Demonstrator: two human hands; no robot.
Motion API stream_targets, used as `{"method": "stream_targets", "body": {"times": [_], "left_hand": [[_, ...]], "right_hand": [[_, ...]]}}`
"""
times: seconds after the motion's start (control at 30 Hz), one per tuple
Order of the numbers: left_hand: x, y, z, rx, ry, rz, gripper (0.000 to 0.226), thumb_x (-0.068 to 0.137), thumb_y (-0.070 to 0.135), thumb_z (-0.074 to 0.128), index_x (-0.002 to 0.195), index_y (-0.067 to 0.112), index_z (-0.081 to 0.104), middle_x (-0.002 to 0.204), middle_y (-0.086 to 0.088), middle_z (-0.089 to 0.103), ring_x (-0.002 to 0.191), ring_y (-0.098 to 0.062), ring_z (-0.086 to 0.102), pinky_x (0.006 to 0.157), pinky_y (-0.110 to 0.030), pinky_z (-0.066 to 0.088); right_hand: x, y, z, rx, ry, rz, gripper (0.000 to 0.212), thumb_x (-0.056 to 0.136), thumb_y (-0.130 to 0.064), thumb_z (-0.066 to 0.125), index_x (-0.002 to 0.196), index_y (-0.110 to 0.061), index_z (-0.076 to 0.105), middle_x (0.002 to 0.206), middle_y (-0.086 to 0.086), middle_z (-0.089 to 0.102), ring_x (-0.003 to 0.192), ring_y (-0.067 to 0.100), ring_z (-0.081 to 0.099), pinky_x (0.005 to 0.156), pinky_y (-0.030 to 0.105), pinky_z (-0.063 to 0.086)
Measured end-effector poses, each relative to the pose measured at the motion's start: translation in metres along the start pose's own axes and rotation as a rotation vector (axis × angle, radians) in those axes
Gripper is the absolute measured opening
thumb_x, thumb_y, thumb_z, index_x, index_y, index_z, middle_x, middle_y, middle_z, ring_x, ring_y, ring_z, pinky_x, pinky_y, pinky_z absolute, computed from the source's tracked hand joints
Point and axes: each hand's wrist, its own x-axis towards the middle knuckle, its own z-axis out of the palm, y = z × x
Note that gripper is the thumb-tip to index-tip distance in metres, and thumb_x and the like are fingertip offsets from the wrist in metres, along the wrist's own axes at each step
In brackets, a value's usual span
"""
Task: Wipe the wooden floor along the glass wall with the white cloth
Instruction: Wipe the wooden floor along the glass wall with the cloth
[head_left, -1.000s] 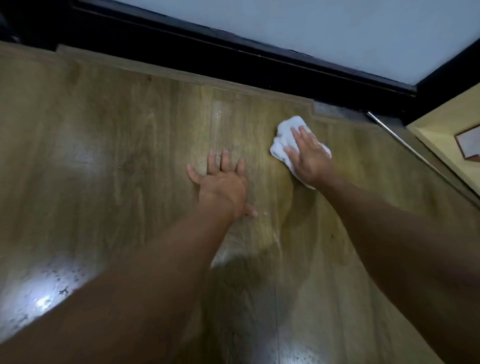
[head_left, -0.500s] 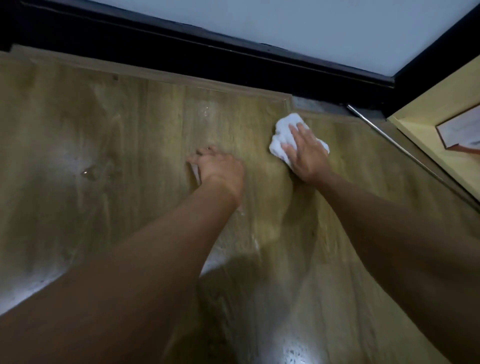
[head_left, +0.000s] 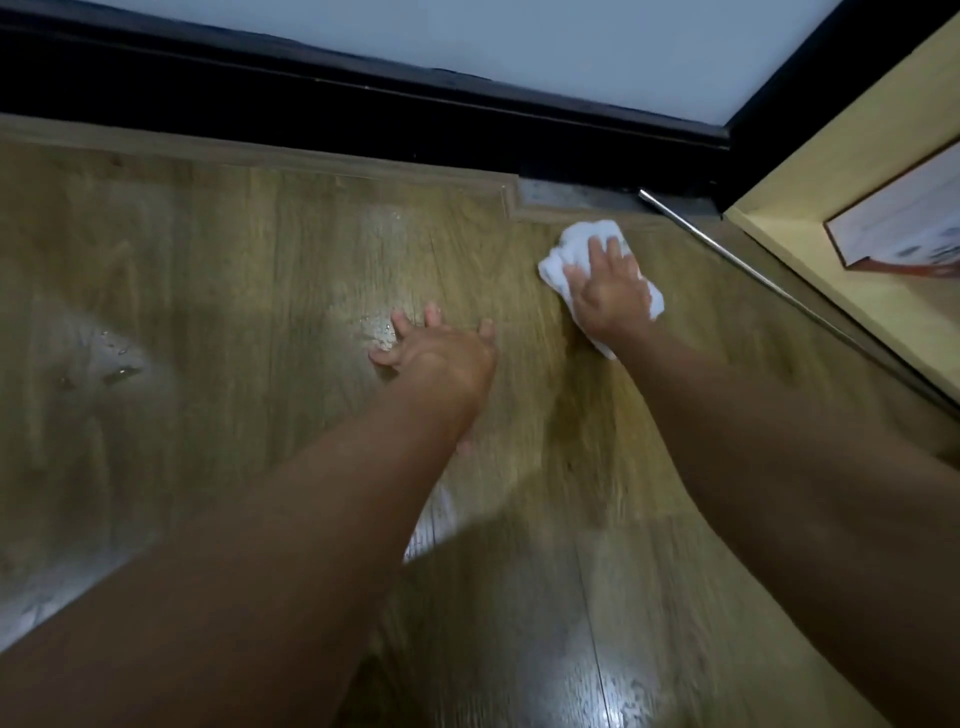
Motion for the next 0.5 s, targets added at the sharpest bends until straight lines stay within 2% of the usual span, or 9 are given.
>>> {"method": "stream_targets", "body": {"times": [0.07,0.1,0.2,0.27,0.33,0.37,0.43,0.5], "left_hand": [[0.005,0.007,-0.003,-0.018,-0.009,-0.020,0.125,0.072,0.022,0.082,0.149,0.034,-0.016,0.156,-0.023,-0.018,0.138,-0.055,-0.014,0.103,-0.075,0.019],[0.009,0.010,-0.003,-0.025,-0.011,-0.030,0.120,0.076,0.022,0.079,0.149,0.034,-0.016,0.156,-0.023,-0.017,0.138,-0.054,-0.014,0.103,-0.074,0.018],[0.016,0.014,-0.003,-0.112,0.008,-0.078,0.095,0.091,0.022,0.061,0.149,0.038,-0.012,0.155,-0.021,-0.023,0.138,-0.055,-0.015,0.103,-0.075,0.015],[0.016,0.012,-0.002,-0.123,0.016,-0.085,0.093,0.092,0.022,0.060,0.149,0.037,-0.012,0.154,-0.021,-0.023,0.137,-0.055,-0.015,0.104,-0.074,0.015],[0.015,0.012,0.000,-0.092,0.015,-0.067,0.101,0.089,0.022,0.065,0.150,0.035,-0.014,0.154,-0.023,-0.021,0.137,-0.057,-0.013,0.104,-0.073,0.019],[0.012,0.013,0.000,-0.053,0.017,-0.058,0.112,0.082,0.022,0.073,0.150,0.033,-0.015,0.154,-0.025,-0.020,0.137,-0.058,-0.011,0.103,-0.073,0.022],[0.007,0.013,0.002,0.035,0.002,-0.046,0.137,0.062,0.021,0.087,0.149,0.030,-0.018,0.153,-0.028,-0.018,0.136,-0.060,-0.009,0.103,-0.071,0.026],[0.004,0.012,0.003,0.044,0.001,-0.039,0.143,0.057,0.020,0.090,0.149,0.030,-0.019,0.152,-0.029,-0.019,0.136,-0.059,-0.009,0.105,-0.070,0.025]], "right_hand": [[0.011,-0.019,0.003,0.032,-0.023,0.094,0.062,0.100,-0.047,0.023,0.151,-0.015,0.010,0.160,0.009,0.004,0.146,0.037,0.004,0.115,0.056,0.009],[0.008,-0.022,0.004,0.019,-0.018,0.051,0.062,0.100,-0.047,0.022,0.151,-0.016,0.010,0.161,0.008,0.003,0.146,0.036,0.003,0.115,0.056,0.007],[-0.026,0.005,-0.003,-0.003,-0.025,-0.323,0.057,0.101,-0.047,0.025,0.151,-0.022,0.016,0.161,0.003,0.011,0.147,0.028,0.007,0.117,0.051,0.009],[-0.044,0.041,-0.009,0.027,-0.044,-0.431,0.055,0.100,-0.047,0.028,0.151,-0.025,0.020,0.160,0.001,0.015,0.148,0.023,0.010,0.118,0.046,0.010],[-0.035,0.071,-0.015,0.003,0.003,-0.330,0.054,0.102,-0.041,0.031,0.150,-0.018,0.023,0.159,0.007,0.019,0.147,0.024,0.014,0.119,0.046,0.014],[-0.025,0.076,-0.015,-0.010,0.017,-0.242,0.054,0.102,-0.038,0.030,0.150,-0.013,0.022,0.159,0.011,0.018,0.147,0.026,0.014,0.118,0.047,0.015],[0.002,0.065,-0.015,0.032,-0.008,-0.019,0.057,0.102,-0.041,0.026,0.150,-0.011,0.017,0.160,0.012,0.011,0.147,0.031,0.011,0.117,0.051,0.014],[0.019,0.043,-0.013,0.078,-0.048,0.153,0.061,0.100,-0.046,0.022,0.151,-0.015,0.010,0.161,0.008,0.003,0.146,0.035,0.003,0.116,0.055,0.008]]}}
